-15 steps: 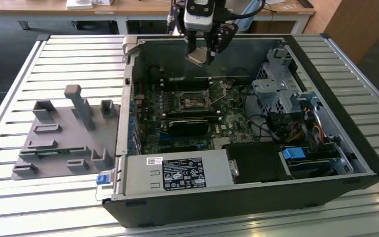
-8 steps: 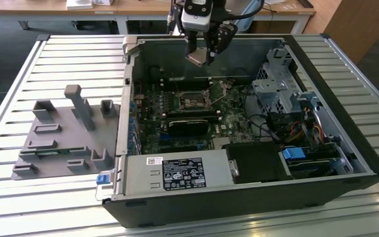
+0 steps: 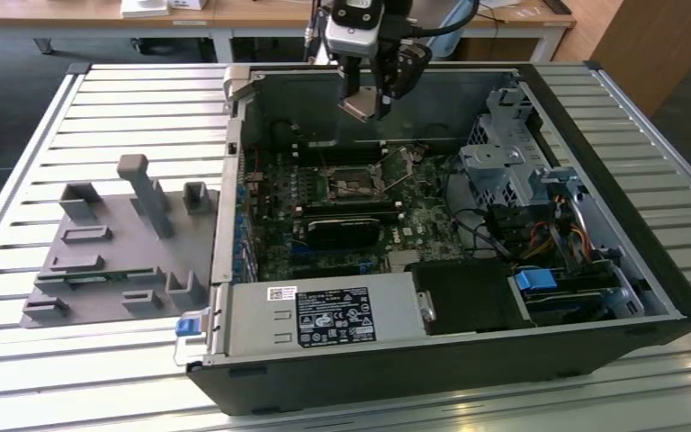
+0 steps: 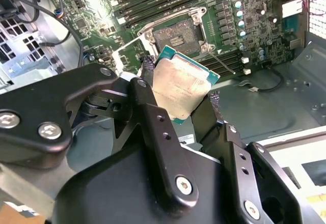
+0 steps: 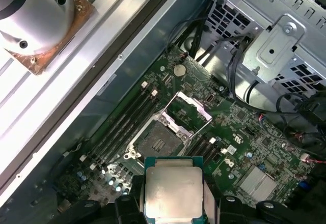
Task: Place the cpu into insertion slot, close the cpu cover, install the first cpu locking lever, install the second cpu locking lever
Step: 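Place the cpu into insertion slot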
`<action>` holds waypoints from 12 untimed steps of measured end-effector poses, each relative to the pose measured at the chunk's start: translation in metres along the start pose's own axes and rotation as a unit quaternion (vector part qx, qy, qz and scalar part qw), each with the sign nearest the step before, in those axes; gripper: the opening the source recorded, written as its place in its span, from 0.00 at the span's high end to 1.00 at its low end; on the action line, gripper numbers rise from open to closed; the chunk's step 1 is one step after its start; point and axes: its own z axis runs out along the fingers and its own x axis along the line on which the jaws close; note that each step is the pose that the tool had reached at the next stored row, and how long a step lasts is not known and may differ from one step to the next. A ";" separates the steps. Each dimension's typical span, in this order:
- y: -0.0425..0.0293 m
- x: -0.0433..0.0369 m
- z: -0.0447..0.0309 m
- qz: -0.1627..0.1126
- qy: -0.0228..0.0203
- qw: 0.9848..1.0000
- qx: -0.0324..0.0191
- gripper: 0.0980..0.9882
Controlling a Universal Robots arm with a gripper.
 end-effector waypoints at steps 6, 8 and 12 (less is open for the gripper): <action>0.0000 0.0000 0.0003 0.019 -0.002 1.000 0.000 0.50; 0.0000 0.0000 0.0004 0.025 -0.003 1.000 0.000 0.50; 0.0000 0.0000 0.0006 0.037 -0.004 0.999 0.001 0.50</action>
